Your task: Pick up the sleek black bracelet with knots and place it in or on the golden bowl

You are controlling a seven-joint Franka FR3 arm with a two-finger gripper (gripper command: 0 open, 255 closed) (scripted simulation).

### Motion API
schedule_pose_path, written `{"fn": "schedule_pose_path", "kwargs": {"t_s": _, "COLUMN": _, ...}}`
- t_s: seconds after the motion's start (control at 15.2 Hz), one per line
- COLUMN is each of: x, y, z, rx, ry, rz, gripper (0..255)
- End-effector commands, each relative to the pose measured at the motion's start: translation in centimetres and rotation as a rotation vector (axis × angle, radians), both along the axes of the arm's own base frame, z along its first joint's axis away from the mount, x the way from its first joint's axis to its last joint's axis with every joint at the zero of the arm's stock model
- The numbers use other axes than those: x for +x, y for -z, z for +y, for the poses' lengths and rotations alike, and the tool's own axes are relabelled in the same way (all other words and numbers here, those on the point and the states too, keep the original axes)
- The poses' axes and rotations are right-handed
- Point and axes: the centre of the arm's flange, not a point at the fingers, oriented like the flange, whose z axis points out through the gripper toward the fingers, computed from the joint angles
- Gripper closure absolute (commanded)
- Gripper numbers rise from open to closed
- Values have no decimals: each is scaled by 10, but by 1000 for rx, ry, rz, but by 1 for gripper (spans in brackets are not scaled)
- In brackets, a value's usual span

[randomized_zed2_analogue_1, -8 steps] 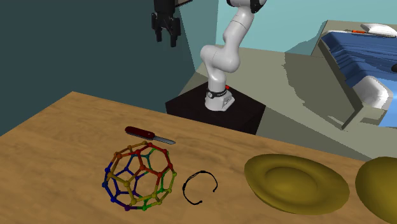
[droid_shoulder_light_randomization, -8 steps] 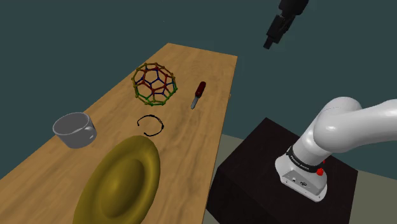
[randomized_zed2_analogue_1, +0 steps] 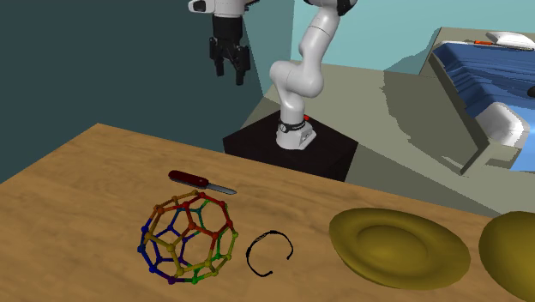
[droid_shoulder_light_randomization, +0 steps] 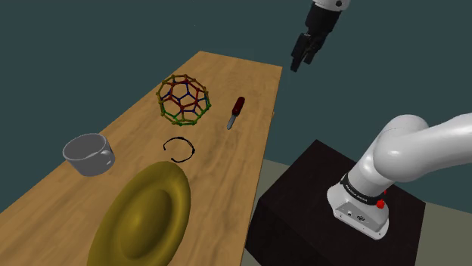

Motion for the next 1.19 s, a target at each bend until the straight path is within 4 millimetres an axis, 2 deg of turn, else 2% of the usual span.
{"fn": "schedule_pose_path", "kwargs": {"t_s": 0.0, "x": 12, "y": 16, "z": 19, "rx": 1, "ry": 9, "rz": 6, "gripper": 0}}
{"fn": "schedule_pose_path", "kwargs": {"t_s": 1.12, "x": 108, "y": 128, "z": 191, "rx": 7, "ry": 74, "rz": 63, "gripper": 0}}
